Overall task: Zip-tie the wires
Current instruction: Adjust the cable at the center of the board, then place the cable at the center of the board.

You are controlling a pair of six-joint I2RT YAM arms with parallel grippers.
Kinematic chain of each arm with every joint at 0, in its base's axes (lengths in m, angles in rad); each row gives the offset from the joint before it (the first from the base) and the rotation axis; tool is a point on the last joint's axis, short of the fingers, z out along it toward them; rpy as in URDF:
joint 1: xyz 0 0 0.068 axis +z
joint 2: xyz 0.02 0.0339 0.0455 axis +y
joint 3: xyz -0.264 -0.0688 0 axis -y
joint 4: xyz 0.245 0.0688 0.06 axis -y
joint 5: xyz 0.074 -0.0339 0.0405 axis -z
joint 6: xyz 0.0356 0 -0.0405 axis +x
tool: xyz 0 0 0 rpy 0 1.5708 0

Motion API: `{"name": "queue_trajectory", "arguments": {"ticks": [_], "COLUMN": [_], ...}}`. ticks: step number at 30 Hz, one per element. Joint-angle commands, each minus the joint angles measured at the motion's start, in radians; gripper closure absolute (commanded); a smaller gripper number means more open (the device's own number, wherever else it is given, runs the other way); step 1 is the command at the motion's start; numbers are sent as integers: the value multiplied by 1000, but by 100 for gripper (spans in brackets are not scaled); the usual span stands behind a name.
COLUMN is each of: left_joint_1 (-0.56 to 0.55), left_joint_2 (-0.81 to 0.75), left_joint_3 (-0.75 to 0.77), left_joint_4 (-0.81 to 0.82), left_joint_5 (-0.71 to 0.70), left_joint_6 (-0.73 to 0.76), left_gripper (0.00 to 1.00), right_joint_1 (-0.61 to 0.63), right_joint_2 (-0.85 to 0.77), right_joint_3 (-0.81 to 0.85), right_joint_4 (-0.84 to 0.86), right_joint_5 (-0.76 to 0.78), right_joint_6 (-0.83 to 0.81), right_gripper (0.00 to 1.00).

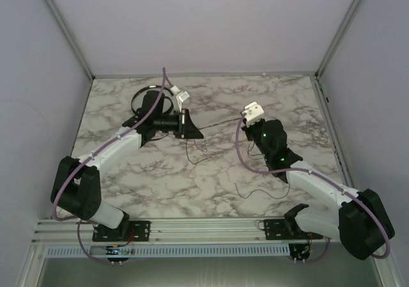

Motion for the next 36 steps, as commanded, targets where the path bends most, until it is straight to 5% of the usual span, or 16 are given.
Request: {"name": "queue_trajectory", "arguments": {"ticks": [1, 19, 36], "left_joint_1": [10, 7, 9], "left_joint_2": [17, 51, 278], "left_joint_3": [-65, -329, -232], "left_joint_4": [-116, -25, -91], "left_joint_5": [-46, -95, -193], "left_joint_6": [96, 32, 107], "left_gripper": [100, 100, 100], "right_joint_1": [20, 128, 129], "right_joint_2": [31, 198, 385], "right_joint_3": [-4, 8, 101], "right_joint_4": [-114, -268, -357], "right_joint_5": [12, 33, -33], "right_joint_6": [28, 56, 62], "right_gripper": [100, 100, 71]}}
